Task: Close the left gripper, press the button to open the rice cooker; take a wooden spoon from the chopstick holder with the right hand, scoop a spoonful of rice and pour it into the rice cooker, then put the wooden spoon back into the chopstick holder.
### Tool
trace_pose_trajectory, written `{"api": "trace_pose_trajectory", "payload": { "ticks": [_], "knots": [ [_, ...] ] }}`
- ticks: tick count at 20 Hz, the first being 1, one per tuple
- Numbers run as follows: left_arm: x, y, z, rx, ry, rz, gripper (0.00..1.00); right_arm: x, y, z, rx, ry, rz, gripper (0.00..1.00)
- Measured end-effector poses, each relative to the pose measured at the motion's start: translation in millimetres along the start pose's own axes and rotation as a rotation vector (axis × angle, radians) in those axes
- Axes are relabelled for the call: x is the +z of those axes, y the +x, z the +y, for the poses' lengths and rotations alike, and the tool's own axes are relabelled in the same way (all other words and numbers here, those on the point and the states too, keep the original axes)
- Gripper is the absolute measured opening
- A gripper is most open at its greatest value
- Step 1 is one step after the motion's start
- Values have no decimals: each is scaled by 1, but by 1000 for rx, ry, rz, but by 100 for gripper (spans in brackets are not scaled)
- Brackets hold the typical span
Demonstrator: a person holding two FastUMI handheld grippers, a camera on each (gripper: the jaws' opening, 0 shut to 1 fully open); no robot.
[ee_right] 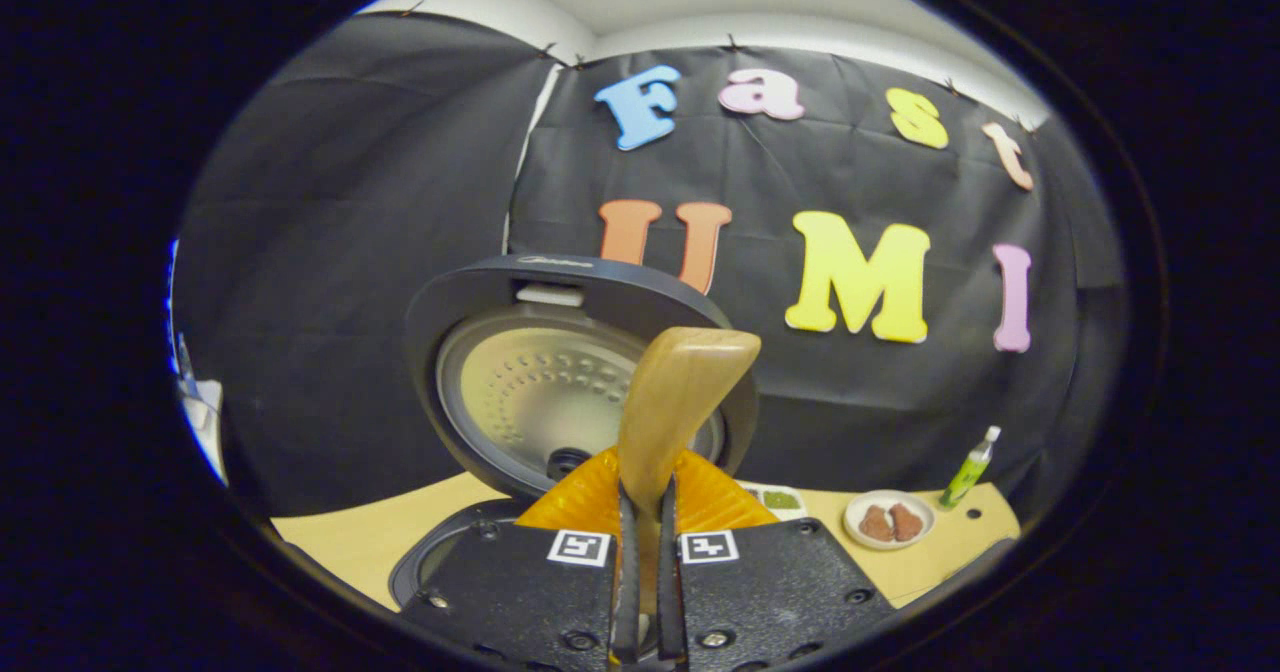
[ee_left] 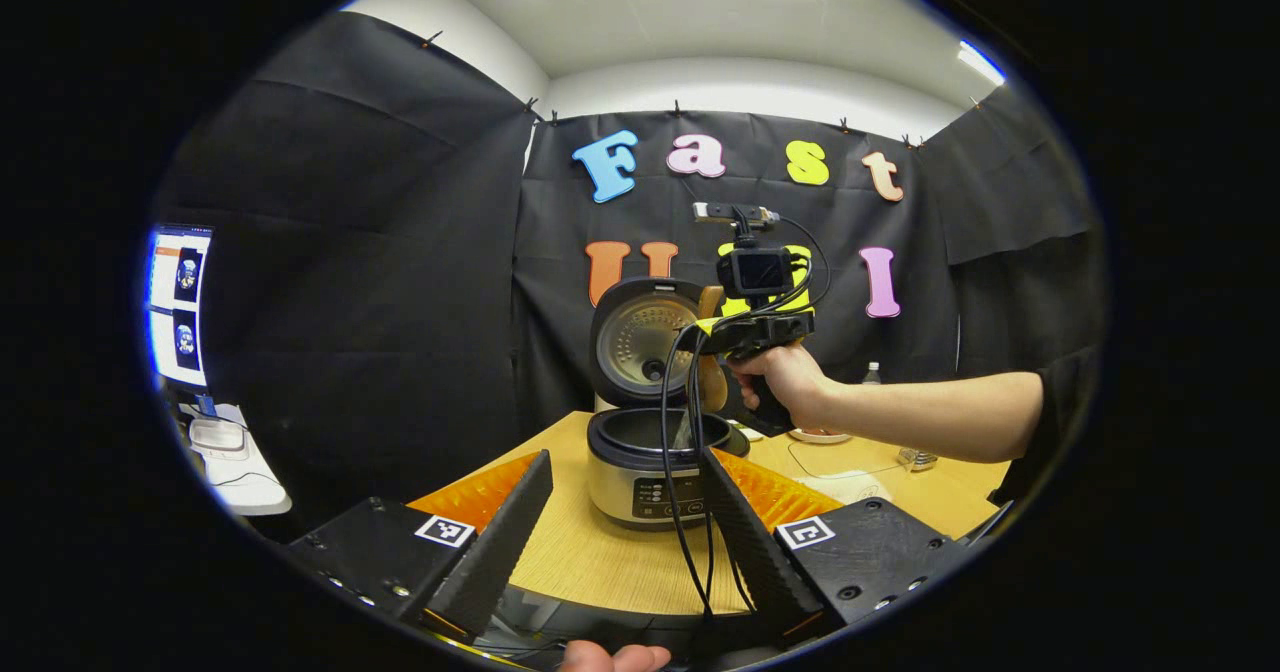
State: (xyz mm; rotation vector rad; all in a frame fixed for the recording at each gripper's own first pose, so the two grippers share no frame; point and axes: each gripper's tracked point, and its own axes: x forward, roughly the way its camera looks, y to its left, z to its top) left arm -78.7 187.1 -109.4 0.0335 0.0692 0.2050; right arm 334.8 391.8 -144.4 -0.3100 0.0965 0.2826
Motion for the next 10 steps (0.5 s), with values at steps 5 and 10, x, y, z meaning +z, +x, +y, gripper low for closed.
{"api": "trace_pose_trajectory", "payload": {
  "ticks": [5, 10],
  "knots": [
    [0, 1, 1, 16, -10, 0, 94, 17, -10, 18, 6, -230, -86, 12],
    [4, 0, 1, 25, -9, -9, 94, 33, -29, 27, 21, -247, -146, 12]
  ]
}}
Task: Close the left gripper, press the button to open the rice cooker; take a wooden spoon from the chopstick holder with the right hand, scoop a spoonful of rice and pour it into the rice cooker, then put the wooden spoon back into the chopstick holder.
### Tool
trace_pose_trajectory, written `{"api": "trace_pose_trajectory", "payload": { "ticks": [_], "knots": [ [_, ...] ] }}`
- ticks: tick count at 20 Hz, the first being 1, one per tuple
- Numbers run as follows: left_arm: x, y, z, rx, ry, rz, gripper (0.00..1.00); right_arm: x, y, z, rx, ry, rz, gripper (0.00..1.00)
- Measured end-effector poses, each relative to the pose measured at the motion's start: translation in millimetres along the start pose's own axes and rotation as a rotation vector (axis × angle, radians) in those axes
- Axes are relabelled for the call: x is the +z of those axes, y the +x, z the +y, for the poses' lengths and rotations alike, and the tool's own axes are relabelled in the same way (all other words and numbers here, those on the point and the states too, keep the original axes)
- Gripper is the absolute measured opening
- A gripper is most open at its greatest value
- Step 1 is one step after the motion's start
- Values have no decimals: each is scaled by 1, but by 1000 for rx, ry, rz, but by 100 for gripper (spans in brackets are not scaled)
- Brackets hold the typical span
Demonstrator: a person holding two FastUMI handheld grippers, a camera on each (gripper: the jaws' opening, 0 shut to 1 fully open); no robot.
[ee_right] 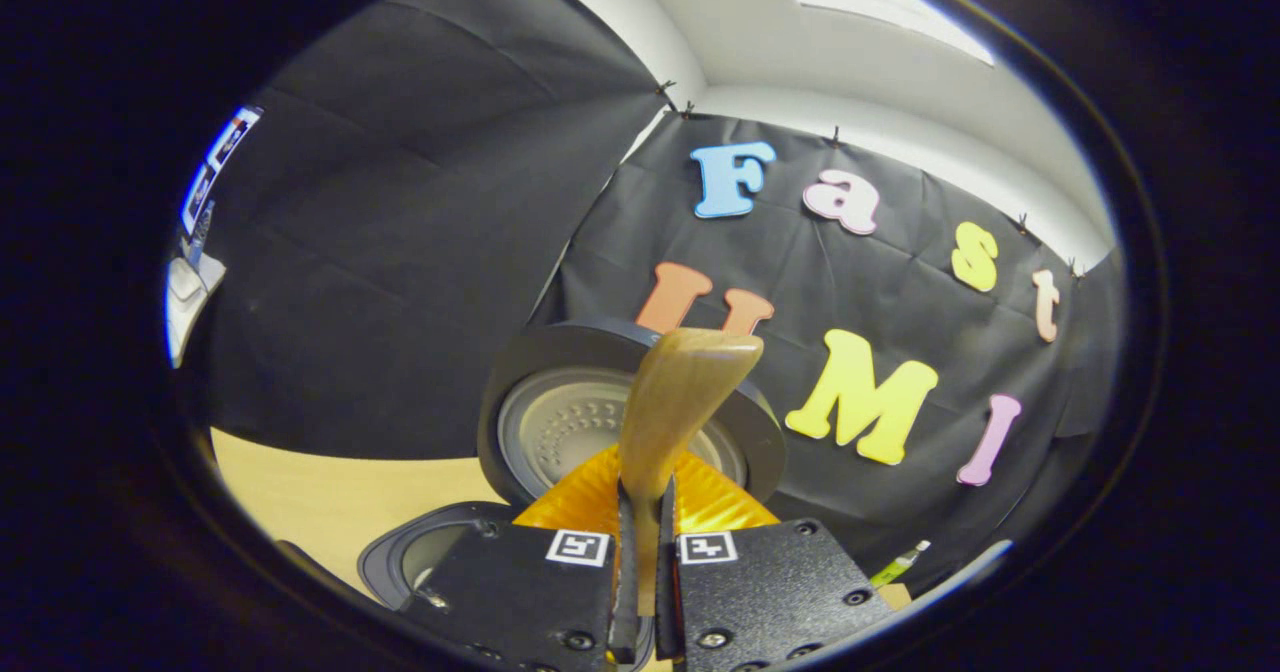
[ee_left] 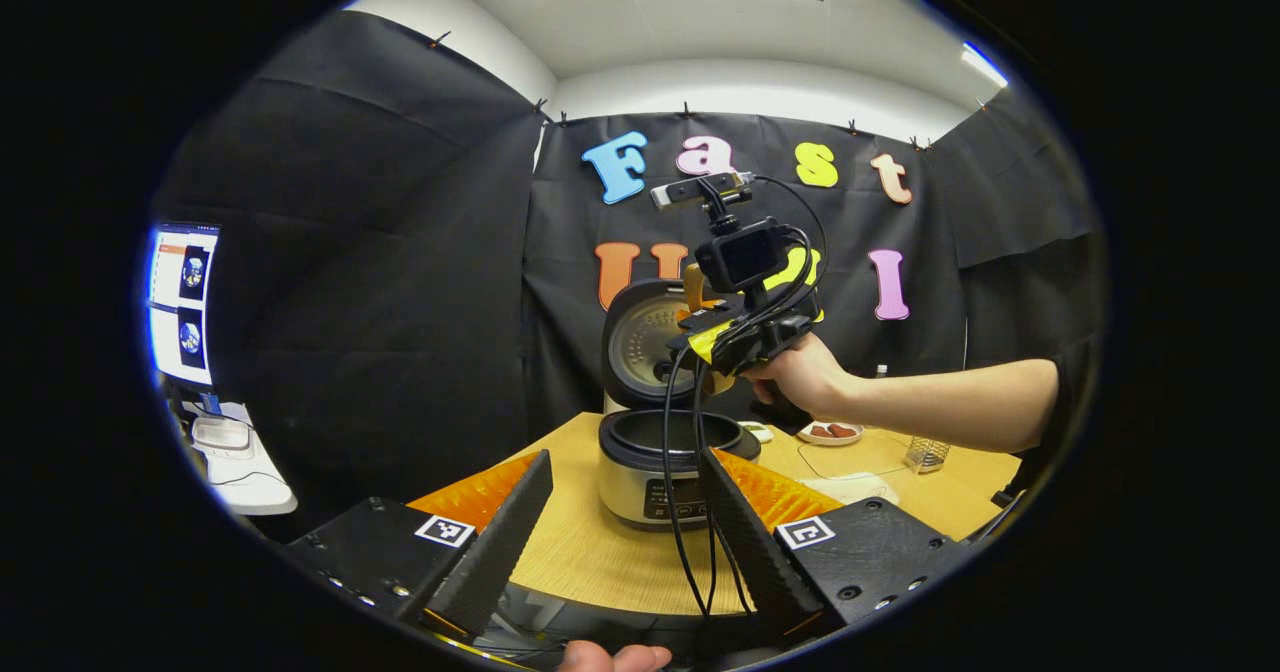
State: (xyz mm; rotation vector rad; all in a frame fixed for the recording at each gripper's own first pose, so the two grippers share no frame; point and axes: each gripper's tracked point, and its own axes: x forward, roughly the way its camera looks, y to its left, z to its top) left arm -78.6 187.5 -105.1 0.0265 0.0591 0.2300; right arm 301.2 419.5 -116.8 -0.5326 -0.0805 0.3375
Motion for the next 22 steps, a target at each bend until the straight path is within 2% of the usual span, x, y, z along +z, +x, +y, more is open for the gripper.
{"api": "trace_pose_trajectory", "payload": {
  "ticks": [2, 6, 11, 15, 17, 22],
  "knots": [
    [3, -2, 0, 1, -1, -4, 94, 7, -7, -1, 17, 37, -12, 12],
    [10, -6, 0, 7, 3, -19, 94, 21, -20, -14, 54, 223, -15, 12],
    [12, -8, -3, -3, 10, -24, 94, 33, -40, -49, 106, 546, -14, 12],
    [15, -10, -2, -11, 9, -31, 94, 22, -51, -104, 79, 728, 26, 11],
    [15, -10, -5, -15, 2, -34, 94, 5, -57, -141, 39, 822, 50, 10],
    [18, -13, -25, -48, -5, -45, 94, -59, -86, -242, -114, 873, 106, 12]
  ]
}}
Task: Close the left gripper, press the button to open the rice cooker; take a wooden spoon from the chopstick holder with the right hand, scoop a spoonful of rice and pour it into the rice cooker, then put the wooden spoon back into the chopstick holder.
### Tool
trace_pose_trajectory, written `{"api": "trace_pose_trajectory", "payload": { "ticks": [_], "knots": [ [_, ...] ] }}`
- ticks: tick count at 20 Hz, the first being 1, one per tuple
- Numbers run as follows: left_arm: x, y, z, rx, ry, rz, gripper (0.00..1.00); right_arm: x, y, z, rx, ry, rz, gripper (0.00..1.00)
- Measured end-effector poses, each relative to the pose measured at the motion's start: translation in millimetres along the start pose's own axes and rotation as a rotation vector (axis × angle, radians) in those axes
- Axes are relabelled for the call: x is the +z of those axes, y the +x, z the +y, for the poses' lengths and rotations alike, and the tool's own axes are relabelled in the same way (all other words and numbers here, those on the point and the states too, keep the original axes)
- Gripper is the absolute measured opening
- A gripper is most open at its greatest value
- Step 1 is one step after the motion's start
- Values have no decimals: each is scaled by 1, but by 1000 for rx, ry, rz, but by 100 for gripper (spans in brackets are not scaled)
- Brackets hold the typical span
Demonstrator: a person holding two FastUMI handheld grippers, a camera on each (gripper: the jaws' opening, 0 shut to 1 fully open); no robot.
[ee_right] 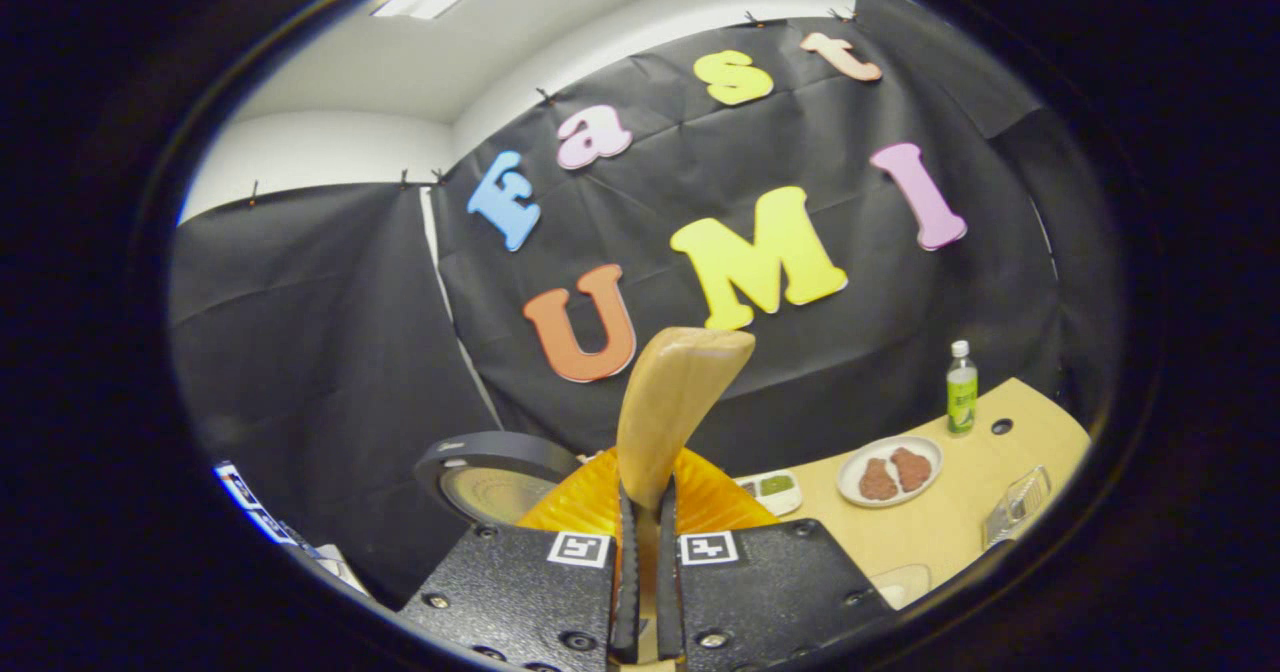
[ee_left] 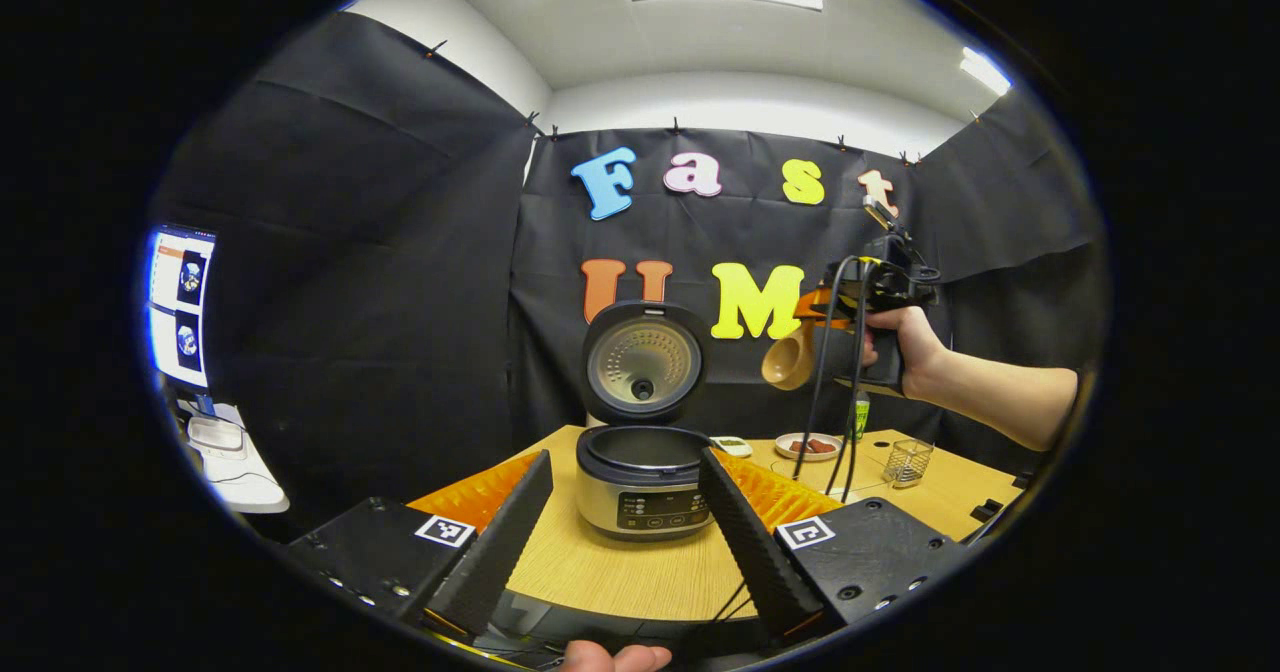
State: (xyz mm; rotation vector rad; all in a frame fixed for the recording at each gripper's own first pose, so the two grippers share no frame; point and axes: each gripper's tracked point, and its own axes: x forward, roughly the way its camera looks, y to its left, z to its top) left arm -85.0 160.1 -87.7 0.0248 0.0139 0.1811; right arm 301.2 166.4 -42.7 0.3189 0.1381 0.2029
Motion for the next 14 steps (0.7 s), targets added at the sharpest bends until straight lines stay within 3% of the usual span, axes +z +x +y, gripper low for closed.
{"api": "trace_pose_trajectory", "payload": {
  "ticks": [8, 14],
  "knots": [
    [-3, 2, -5, -3, 15, 10, 94, 39, -52, -196, -308, -87, -45, 12],
    [1, -1, 17, 48, 23, 5, 94, 33, -74, -287, -459, -138, -38, 12]
  ]
}}
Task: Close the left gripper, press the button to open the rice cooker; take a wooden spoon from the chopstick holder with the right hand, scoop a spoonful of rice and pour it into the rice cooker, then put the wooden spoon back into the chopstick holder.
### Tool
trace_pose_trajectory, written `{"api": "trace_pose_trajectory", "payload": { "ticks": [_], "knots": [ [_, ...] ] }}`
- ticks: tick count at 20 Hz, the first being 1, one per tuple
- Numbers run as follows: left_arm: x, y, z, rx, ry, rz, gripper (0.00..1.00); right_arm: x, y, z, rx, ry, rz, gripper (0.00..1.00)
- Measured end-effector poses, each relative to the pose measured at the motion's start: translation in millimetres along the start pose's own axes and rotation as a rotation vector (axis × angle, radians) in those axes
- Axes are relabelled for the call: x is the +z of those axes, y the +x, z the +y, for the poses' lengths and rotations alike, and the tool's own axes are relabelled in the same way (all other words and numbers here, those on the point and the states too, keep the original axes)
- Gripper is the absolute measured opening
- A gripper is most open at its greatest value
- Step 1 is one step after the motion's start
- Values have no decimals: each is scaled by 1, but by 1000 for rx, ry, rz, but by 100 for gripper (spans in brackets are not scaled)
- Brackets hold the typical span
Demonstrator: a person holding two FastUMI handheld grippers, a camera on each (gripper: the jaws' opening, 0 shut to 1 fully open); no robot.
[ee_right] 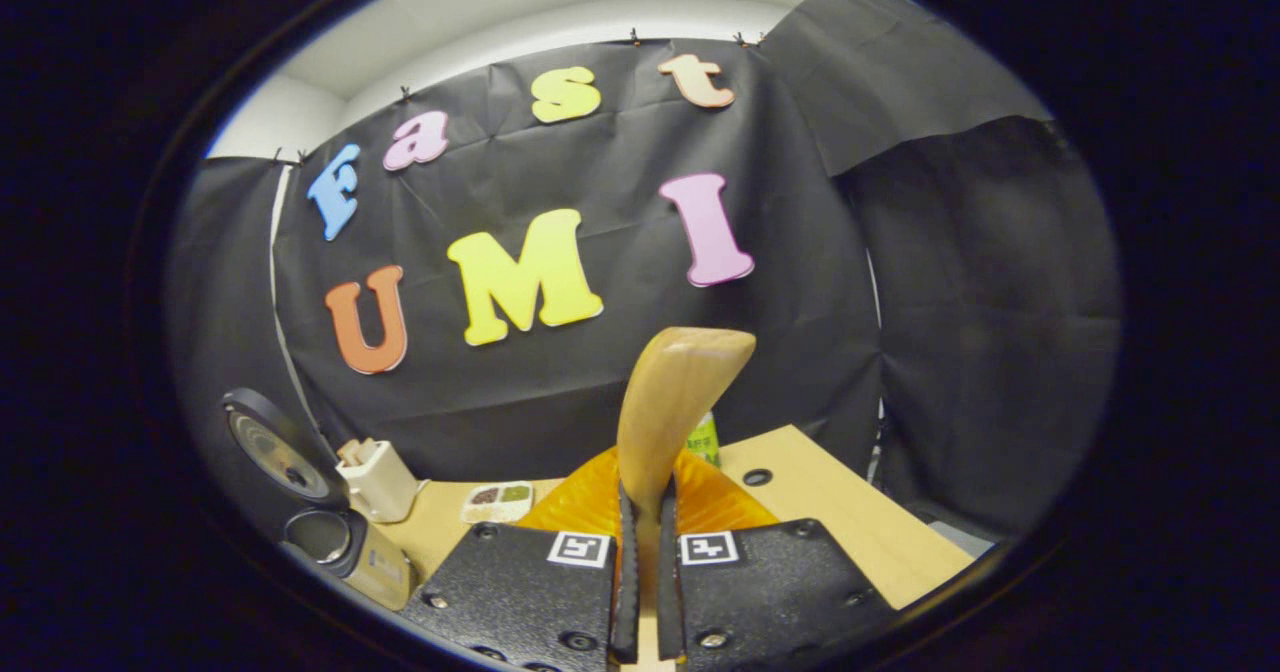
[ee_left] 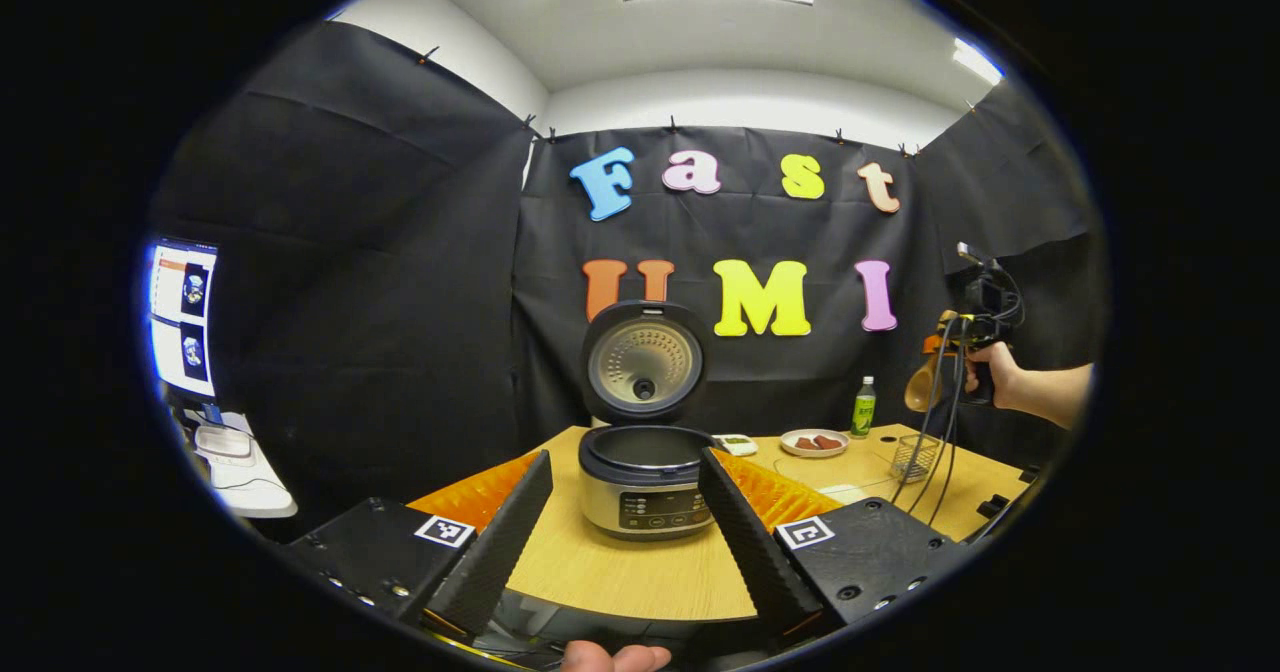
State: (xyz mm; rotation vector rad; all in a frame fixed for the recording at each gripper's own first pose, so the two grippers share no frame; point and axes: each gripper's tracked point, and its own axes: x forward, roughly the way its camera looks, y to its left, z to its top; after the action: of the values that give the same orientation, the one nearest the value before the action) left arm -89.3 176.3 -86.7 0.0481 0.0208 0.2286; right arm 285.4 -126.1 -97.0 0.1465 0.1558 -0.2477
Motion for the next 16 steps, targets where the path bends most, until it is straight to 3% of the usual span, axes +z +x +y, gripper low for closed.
{"api": "trace_pose_trajectory", "payload": {
  "ticks": [7, 16],
  "knots": [
    [5, -4, 8, 16, -16, -12, 94, -53, 39, -39, -90, -73, 53, 12],
    [0, -1, 10, 26, -13, -2, 94, -119, 67, -59, -85, -22, 141, 13]
  ]
}}
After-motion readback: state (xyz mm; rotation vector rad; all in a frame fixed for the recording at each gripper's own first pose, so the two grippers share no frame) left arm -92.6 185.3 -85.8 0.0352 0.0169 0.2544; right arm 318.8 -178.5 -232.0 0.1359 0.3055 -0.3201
